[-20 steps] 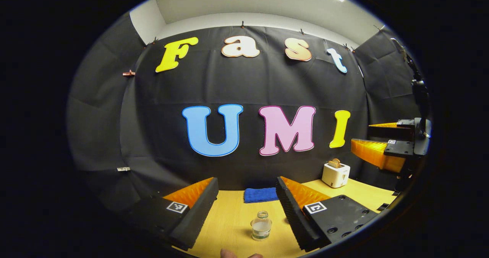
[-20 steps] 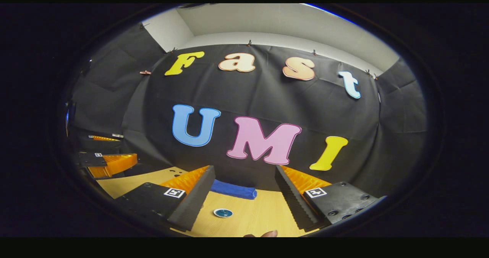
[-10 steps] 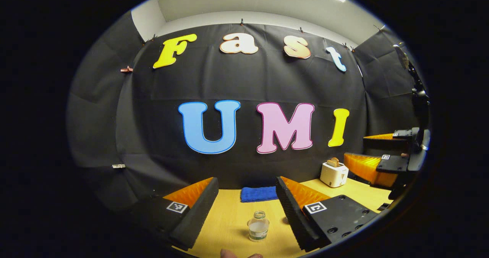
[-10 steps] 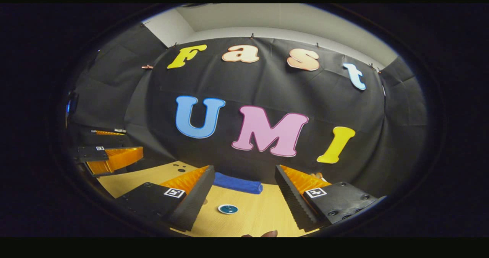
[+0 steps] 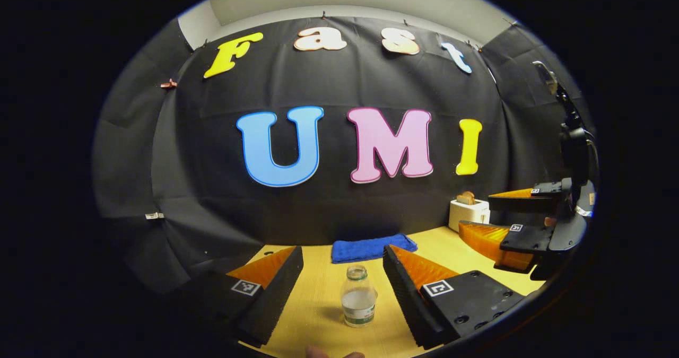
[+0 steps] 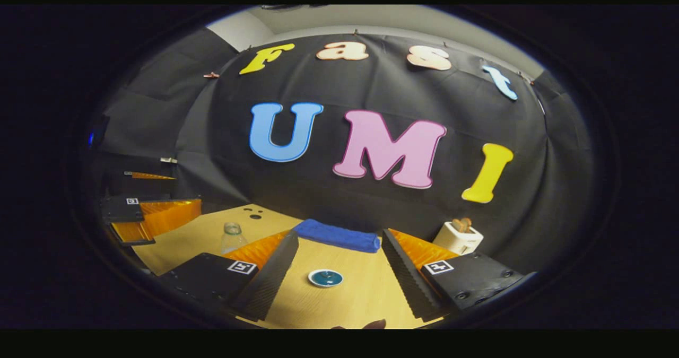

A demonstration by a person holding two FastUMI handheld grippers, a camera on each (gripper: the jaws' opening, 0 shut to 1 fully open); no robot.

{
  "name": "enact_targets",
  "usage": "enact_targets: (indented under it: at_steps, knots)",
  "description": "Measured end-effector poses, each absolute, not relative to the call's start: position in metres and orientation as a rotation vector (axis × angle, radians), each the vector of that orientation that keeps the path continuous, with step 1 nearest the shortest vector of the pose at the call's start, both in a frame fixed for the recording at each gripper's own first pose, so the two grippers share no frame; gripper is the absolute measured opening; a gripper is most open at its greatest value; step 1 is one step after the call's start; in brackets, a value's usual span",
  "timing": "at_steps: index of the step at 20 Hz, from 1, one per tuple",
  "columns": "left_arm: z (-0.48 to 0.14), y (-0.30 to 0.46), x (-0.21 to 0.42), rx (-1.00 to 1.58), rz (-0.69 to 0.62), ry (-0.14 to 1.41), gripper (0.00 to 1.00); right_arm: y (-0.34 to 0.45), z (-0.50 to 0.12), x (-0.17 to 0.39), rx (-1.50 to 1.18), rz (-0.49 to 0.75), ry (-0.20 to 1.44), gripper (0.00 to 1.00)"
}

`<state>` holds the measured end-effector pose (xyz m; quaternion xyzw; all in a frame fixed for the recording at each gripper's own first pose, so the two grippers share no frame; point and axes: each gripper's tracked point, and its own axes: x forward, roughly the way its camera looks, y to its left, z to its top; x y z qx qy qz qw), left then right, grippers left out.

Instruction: Open the teacup lid with one hand, grasp the water bottle and pour water into the teacup with the other hand; after pouring, place the water bottle on the coaster and then close the teacup lid.

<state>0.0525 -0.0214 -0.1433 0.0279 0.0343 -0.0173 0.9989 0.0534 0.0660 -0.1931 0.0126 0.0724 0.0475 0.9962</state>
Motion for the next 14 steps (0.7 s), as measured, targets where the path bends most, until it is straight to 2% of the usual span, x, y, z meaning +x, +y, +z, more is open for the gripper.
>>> enact_targets:
  at_steps: [4,10,11,12,14]
  knots:
    - [-0.196,-0.025,0.063,0.054,-0.035,0.105,0.95,0.072,-0.253,0.075,0.022,0.107,0.167,0.98]
    - [-0.246,-0.026,0.081,0.052,-0.029,0.119,0.93,0.074,-0.311,0.103,0.014,0.131,0.191,0.97]
    - [-0.253,-0.026,0.084,0.041,-0.029,0.123,0.98,0.074,-0.318,0.108,0.013,0.136,0.198,0.97]
    - [-0.257,-0.026,0.087,0.029,-0.027,0.128,0.93,0.076,-0.326,0.112,0.015,0.147,0.211,0.96]
    - [-0.264,-0.025,0.090,0.014,-0.021,0.133,0.93,0.081,-0.339,0.117,0.028,0.169,0.238,0.93]
